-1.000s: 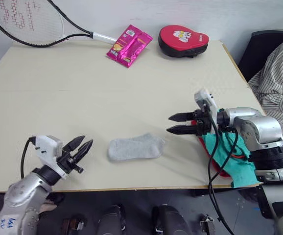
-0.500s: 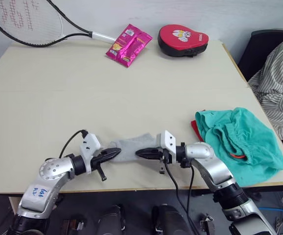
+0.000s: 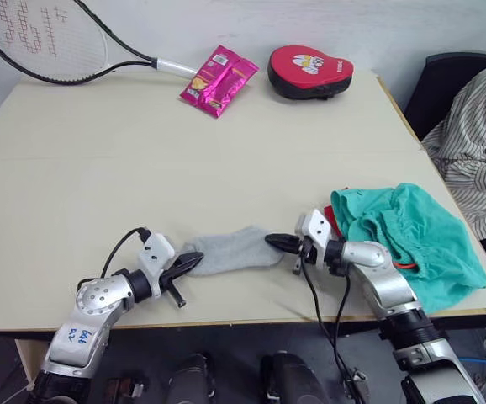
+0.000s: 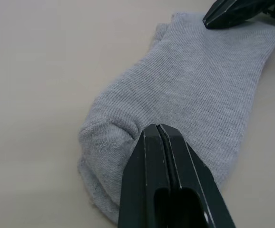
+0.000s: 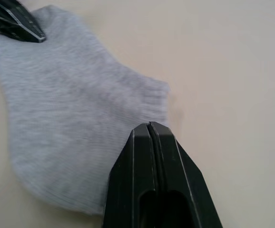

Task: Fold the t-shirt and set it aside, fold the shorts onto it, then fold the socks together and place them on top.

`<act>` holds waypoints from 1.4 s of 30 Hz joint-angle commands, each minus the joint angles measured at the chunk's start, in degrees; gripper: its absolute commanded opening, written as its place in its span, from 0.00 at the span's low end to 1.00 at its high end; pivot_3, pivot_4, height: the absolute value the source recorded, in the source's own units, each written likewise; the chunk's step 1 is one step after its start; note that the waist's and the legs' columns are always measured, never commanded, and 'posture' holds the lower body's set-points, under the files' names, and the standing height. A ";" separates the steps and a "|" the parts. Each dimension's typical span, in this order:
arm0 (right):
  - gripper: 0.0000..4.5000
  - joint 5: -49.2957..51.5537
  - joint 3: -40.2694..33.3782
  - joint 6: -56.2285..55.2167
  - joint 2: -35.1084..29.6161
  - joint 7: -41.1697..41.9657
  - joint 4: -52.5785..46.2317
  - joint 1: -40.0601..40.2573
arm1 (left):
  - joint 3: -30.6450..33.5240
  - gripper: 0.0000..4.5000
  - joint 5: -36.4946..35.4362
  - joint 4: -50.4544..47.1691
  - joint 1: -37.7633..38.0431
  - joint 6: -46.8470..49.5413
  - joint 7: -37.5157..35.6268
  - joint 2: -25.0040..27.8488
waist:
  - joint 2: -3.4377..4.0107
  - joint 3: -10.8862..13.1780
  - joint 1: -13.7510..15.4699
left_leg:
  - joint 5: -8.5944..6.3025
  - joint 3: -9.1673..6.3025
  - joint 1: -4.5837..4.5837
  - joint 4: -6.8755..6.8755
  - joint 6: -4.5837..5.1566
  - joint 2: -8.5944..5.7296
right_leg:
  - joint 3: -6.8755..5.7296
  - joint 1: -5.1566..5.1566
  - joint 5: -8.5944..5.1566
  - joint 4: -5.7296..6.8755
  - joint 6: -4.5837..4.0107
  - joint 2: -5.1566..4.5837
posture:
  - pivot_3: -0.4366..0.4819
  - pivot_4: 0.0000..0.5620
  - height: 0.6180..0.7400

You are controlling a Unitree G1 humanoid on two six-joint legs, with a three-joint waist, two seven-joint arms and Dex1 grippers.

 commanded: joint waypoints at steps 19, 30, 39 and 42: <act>0.00 -4.08 6.17 -7.39 6.18 -0.86 6.46 -4.18 | 4.44 0.00 -0.10 2.37 1.20 -1.50 -0.08 -1.05 | -0.03 -0.01 -0.90 | 0.12 0.03 -0.02 -0.07 -0.16 -0.02 | -0.05 0.00 0.00 -0.05 0.01 0.00 | 0.48 0.27 1.00; 0.00 -5.82 7.46 -10.52 5.83 1.26 7.97 -5.38 | 28.30 0.47 -38.09 -0.96 -5.15 48.76 3.93 11.88 | -0.08 0.01 -1.03 | 0.22 -0.13 -0.04 -0.08 -0.29 0.04 | -0.13 -0.04 0.00 0.09 0.01 0.02 | 0.48 0.27 1.00; 0.00 -4.07 6.97 -14.61 8.38 2.93 5.62 -8.23 | 27.55 1.00 -41.58 7.90 -20.32 72.97 13.62 8.56 | -0.15 0.05 -1.19 | 0.29 -0.15 -0.06 -0.08 -0.46 0.00 | -0.13 -0.09 0.00 0.14 0.02 0.06 | 0.48 0.27 1.00; 0.00 -4.42 8.45 -14.36 9.04 4.49 4.66 -8.73 | 24.29 1.00 -39.96 8.85 -23.03 74.08 15.22 4.84 | -0.15 0.05 -0.99 | 0.30 -0.15 -0.05 -0.08 -0.53 0.03 | -0.13 -0.12 0.00 0.17 0.02 0.11 | 0.48 0.27 1.00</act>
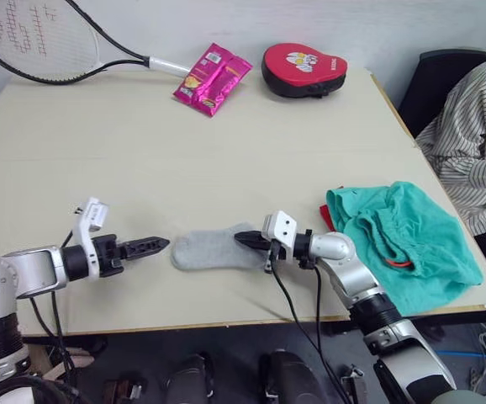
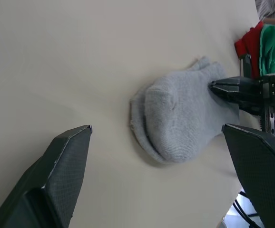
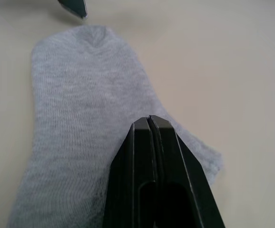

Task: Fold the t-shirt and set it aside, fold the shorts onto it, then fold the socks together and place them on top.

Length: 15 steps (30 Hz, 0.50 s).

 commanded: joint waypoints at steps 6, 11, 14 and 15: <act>0.00 -2.91 4.17 -3.20 0.99 2.87 2.15 -0.79 | -8.20 1.00 3.62 1.79 -4.61 2.27 2.97 -5.55 | -0.05 -0.04 0.31 | 0.01 0.00 0.01 0.02 -0.02 -0.03 | 0.02 0.02 0.00 0.02 0.00 -0.01 | 0.48 0.27 1.00; 0.00 -4.43 4.16 -4.45 0.97 2.36 7.25 -0.75 | -7.09 0.87 4.31 2.61 -7.04 2.27 4.10 -7.38 | -0.11 -0.08 0.73 | 0.02 -0.02 0.11 0.06 0.00 -0.06 | 0.01 0.17 0.00 0.00 0.00 -0.04 | 0.48 0.27 1.00; 0.00 -4.30 3.89 -4.47 0.73 2.38 7.22 -0.39 | -6.50 0.66 3.66 2.90 -8.14 2.27 4.20 -7.42 | -0.13 -0.09 0.68 | 0.04 -0.02 0.13 0.08 -0.01 -0.06 | 0.02 0.18 0.00 0.00 0.00 -0.04 | 0.48 0.27 1.00; 0.00 -4.28 3.90 -4.51 0.62 2.45 7.09 -0.21 | -6.36 0.59 3.05 2.74 -8.61 2.27 4.31 -7.56 | -0.13 -0.09 0.67 | 0.04 -0.02 0.12 0.08 -0.01 -0.06 | 0.02 0.18 0.00 0.01 0.00 -0.04 | 0.48 0.27 1.00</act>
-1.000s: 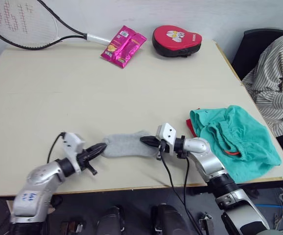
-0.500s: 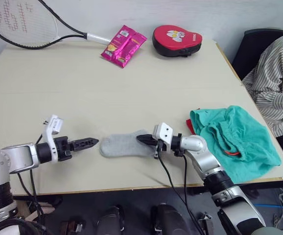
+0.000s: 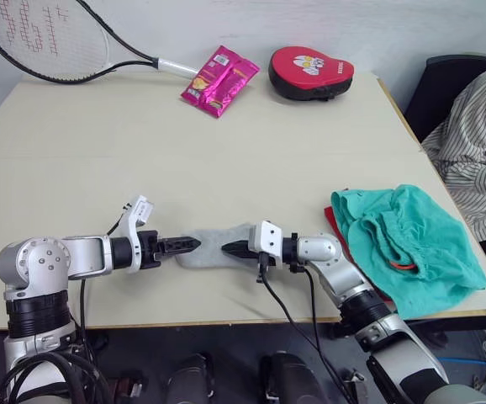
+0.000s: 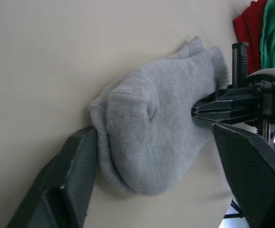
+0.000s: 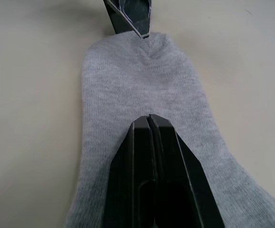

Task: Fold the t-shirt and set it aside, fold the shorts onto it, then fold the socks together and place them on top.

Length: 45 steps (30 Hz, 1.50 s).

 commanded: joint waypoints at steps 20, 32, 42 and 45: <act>0.00 -0.12 -2.26 8.60 -1.06 -3.65 -4.92 3.74 | -24.03 0.00 1.71 -0.23 -18.12 -9.64 -12.57 -0.11 | 0.00 0.00 0.38 | 0.04 0.04 0.00 0.00 -0.07 0.00 | 0.05 -0.04 0.00 0.02 0.00 0.07 | 0.48 0.27 1.00; 0.00 3.65 -5.81 21.13 -6.42 -5.39 -21.31 9.08 | -34.87 0.38 15.90 0.99 -12.59 -30.25 -21.57 -2.10 | 0.03 0.02 1.04 | 0.08 0.08 -0.12 0.06 -0.01 0.01 | 0.09 -0.11 0.00 -0.05 0.00 0.08 | 0.48 0.27 1.00; 0.00 10.85 -15.11 29.60 -16.90 -3.77 -33.32 17.26 | -28.98 0.99 18.06 0.41 -6.23 -51.75 -35.00 -2.13 | 0.08 0.05 1.02 | 0.06 0.07 -0.22 0.03 0.05 0.02 | 0.06 -0.12 0.00 -0.18 0.00 0.06 | 0.48 0.27 1.00; 0.00 13.33 -17.94 28.68 -18.34 -2.97 -34.10 18.32 | -27.39 0.99 19.01 1.09 -4.80 -56.68 -37.67 -1.89 | 0.09 0.06 0.95 | 0.06 0.09 -0.21 0.02 0.06 0.03 | 0.06 -0.12 0.00 -0.19 0.00 0.09 | 0.48 0.27 1.00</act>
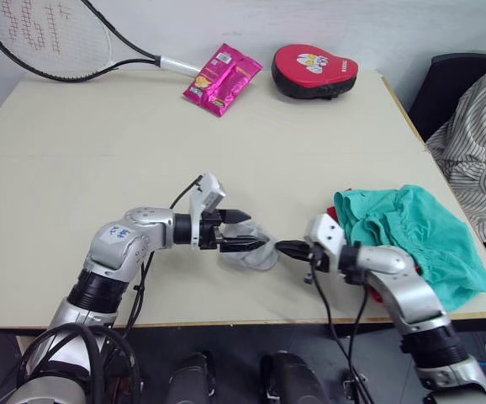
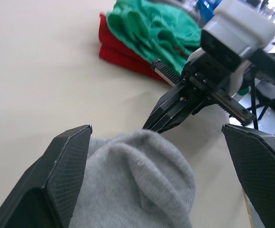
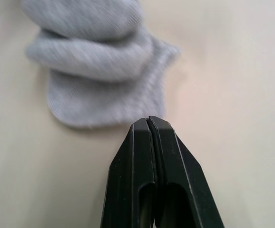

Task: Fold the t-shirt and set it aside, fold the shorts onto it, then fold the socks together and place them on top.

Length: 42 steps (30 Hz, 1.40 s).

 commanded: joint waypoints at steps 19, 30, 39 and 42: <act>0.00 -1.15 11.57 -0.41 12.88 -8.74 -3.67 -10.77 | -1.37 0.02 19.62 12.03 4.24 -32.08 -4.01 -4.88 | 0.01 0.01 0.14 | 0.00 0.04 -0.07 0.05 0.11 0.00 | -0.02 -0.05 0.00 0.04 0.00 -0.01 | 0.48 0.27 1.00; 0.00 -7.05 9.90 -11.31 9.61 -11.12 8.57 -3.42 | -1.41 0.02 21.33 11.88 6.49 -29.93 -1.92 -5.65 | 0.00 0.00 0.06 | -0.01 0.05 -0.01 0.12 0.13 0.01 | -0.02 0.00 0.00 0.11 0.00 -0.01 | 0.48 0.27 1.00; 0.00 -5.45 6.21 -8.87 6.01 -10.47 6.07 -0.79 | -1.48 0.02 21.60 12.97 6.21 -30.99 -2.23 -6.31 | -0.01 -0.02 0.25 | -0.01 0.03 0.04 0.17 0.13 0.00 | -0.02 0.06 0.00 0.14 0.00 -0.03 | 0.48 0.27 1.00; 0.00 -1.28 2.55 -4.56 4.12 -9.82 1.95 0.41 | -1.55 0.02 21.90 13.53 5.99 -31.84 -2.48 -6.47 | -0.02 -0.02 0.22 | -0.06 0.03 0.03 0.25 0.22 0.00 | -0.03 0.09 0.00 0.14 0.01 -0.07 | 0.48 0.27 1.00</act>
